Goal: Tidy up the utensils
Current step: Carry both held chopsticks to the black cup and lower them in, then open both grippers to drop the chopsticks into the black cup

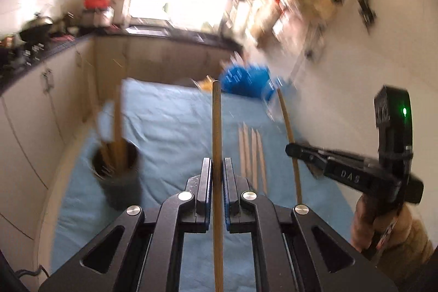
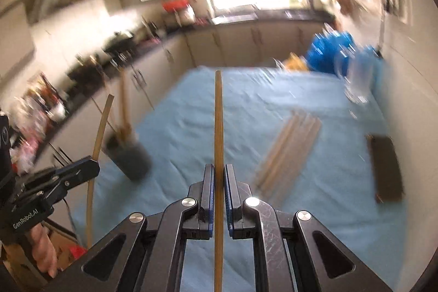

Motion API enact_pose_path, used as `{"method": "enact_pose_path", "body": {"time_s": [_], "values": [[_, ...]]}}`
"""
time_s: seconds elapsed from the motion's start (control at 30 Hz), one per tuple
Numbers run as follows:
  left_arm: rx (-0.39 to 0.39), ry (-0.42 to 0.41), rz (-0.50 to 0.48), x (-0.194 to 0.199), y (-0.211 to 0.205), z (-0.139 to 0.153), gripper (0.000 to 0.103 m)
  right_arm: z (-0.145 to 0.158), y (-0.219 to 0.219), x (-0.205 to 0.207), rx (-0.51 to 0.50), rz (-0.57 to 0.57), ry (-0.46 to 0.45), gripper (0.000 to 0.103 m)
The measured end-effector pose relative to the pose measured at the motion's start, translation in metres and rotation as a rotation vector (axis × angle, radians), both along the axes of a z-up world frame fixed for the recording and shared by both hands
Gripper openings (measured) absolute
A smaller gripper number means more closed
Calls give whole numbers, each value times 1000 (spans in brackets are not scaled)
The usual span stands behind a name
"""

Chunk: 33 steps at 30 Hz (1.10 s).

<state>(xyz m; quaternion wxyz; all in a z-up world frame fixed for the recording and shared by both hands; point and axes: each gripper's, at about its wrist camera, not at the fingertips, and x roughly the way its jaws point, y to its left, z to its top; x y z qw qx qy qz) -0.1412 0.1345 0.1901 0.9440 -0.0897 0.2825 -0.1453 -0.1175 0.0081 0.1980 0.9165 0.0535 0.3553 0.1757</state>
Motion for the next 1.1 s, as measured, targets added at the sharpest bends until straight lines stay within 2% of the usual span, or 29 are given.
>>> {"method": "enact_pose_path", "body": {"time_s": [0.23, 0.33, 0.5, 0.6, 0.73, 0.93, 1.1], "values": [[-57, -95, 208, 28, 78, 33, 7, 30, 79, 44, 200, 65, -117, 8], [-122, -107, 268, 55, 102, 34, 7, 35, 108, 61, 249, 51, -198, 8], [-137, -159, 339, 96, 117, 28, 7, 35, 139, 95, 360, 14, -244, 8], [-146, -147, 353, 122, 117, 15, 7, 31, 159, 111, 314, -24, -296, 8], [-127, -101, 349, 147, 115, -8, 7, 10, 169, 125, 289, -16, -250, 8], [-105, -38, 348, 154, 110, -33, 7, -17, 165, 122, 208, 19, -227, 8], [-68, -43, 365, 140, 104, -34, 7, -26, 165, 115, 188, 50, -209, 9]]}}
